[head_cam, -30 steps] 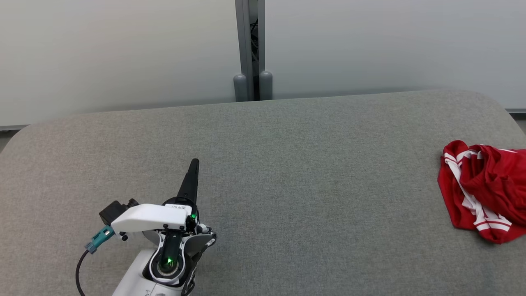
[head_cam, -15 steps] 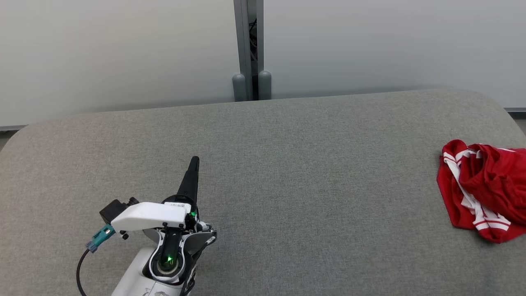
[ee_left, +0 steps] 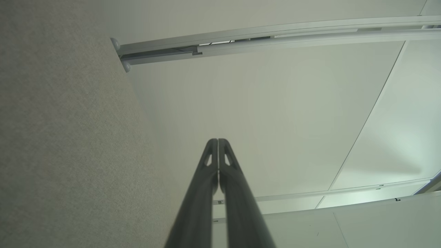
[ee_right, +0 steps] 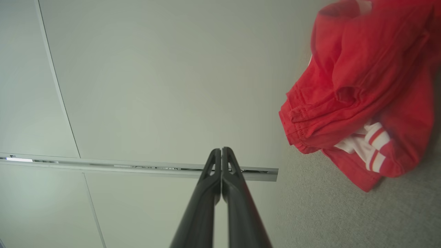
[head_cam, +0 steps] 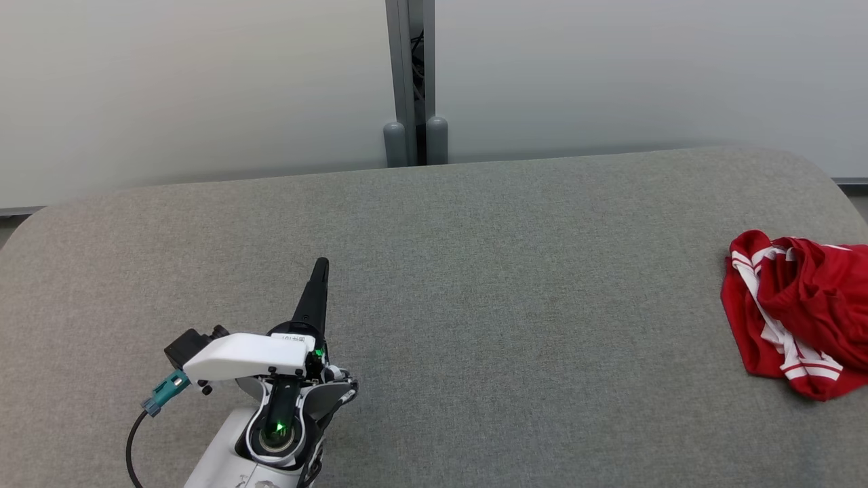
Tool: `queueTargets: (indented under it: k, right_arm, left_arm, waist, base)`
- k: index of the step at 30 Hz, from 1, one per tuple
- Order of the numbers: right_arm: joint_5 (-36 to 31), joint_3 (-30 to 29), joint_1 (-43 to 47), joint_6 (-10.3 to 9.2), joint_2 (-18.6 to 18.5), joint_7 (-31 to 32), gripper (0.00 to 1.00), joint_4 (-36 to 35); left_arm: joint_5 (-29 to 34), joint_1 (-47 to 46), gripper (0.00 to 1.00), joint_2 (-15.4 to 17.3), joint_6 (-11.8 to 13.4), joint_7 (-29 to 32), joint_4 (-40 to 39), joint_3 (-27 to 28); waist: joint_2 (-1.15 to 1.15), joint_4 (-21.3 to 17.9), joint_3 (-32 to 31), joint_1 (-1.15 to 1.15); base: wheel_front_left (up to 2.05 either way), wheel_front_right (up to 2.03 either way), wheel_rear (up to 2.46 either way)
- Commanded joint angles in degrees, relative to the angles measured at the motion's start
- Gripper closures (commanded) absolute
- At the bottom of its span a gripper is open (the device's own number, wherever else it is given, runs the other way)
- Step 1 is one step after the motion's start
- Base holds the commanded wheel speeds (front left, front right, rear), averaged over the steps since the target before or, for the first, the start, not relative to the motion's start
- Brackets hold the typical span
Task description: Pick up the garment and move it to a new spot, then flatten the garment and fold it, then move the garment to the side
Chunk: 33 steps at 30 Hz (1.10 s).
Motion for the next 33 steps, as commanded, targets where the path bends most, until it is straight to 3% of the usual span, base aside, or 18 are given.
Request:
queueTargets:
  k: [1, 33]
  right_arm:
    - [0.1, -0.2, -0.4, 0.04, -0.2, 0.0, 1.00, -0.4]
    - [0.1, -0.2, -0.4, 0.04, -0.2, 0.0, 1.00, -0.4]
  left_arm:
    - [-0.3, -0.9, 1.00, 0.3, -0.2, 0.1, -0.1, 0.0]
    - [-0.3, -0.9, 1.00, 0.3, -0.2, 0.1, -0.1, 0.1]
  waist:
    - [0.00, 0.0, 0.0, 0.00]
    - [0.00, 0.0, 0.0, 0.00]
  base:
    - [0.00, 0.00, 0.00]
    - [0.00, 0.00, 0.00]
